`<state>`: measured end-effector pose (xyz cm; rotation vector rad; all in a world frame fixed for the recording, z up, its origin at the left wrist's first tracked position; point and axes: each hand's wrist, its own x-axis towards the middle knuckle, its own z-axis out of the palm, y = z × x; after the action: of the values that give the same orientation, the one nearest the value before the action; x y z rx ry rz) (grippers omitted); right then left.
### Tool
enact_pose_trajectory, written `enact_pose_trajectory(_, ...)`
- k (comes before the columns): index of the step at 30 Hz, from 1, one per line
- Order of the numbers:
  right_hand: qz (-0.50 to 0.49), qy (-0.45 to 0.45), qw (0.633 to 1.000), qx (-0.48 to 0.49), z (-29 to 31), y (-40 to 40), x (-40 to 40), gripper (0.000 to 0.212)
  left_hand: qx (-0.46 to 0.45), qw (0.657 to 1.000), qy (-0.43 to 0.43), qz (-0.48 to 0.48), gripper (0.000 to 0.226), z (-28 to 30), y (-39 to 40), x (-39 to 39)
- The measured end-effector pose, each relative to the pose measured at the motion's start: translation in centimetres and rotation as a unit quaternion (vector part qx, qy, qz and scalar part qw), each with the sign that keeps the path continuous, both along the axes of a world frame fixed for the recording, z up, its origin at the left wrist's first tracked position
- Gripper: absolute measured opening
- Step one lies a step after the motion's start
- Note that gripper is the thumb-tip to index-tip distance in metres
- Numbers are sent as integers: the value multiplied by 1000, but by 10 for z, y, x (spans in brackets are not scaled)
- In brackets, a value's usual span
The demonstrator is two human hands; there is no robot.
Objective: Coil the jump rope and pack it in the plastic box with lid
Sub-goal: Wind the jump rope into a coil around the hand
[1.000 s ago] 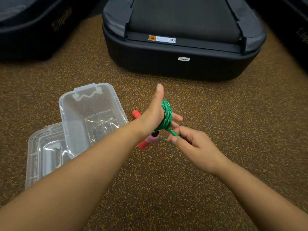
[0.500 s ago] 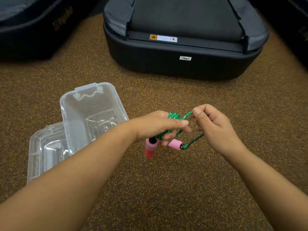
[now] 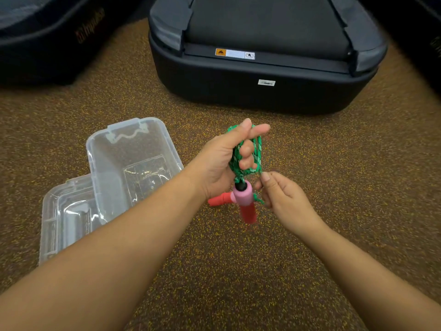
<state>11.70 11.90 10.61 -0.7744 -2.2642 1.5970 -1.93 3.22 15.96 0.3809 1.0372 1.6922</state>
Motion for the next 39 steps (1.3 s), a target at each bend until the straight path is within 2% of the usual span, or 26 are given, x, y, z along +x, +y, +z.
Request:
enact_pose_trajectory(4,17,-8,1000,16,3,-9,-1,32,-23,997,47,57,39,-3,2,-1)
enact_pose_trajectory(9,24,-16,999,17,6,-14,-3,30,-37,994,66,76,36,0,2,0)
enact_pose_trajectory(16,33,-34,999,8,13,-20,1,29,-40,991,68,109,16,5,1,3)
enact_pose_trajectory(20,52,-55,997,-23,16,-25,5,28,-46,985,111,127,25,4,3,1)
enact_pose_trajectory(21,56,-61,996,-14,17,-26,6,27,-55,983,130,120,25,5,3,1)
enact_pose_trajectory(24,71,-60,995,45,17,-29,8,24,-101,973,195,67,43,7,1,2)
enact_pose_trajectory(29,95,-34,993,56,30,-32,10,23,-98,956,275,36,51,-4,0,-4)
enact_pose_trajectory(32,92,-9,996,7,40,-31,8,24,-125,928,351,-16,60,-9,-6,-4)
enact_pose_trajectory(35,81,28,996,27,44,-23,5,27,-165,890,419,-67,89,-9,-13,-2)
enact_pose_trajectory(37,68,41,996,32,44,-15,5,28,-189,865,455,-91,87,-4,-15,1)
enact_pose_trajectory(39,50,44,997,30,46,-8,7,27,-195,859,458,-118,83,-2,-15,3)
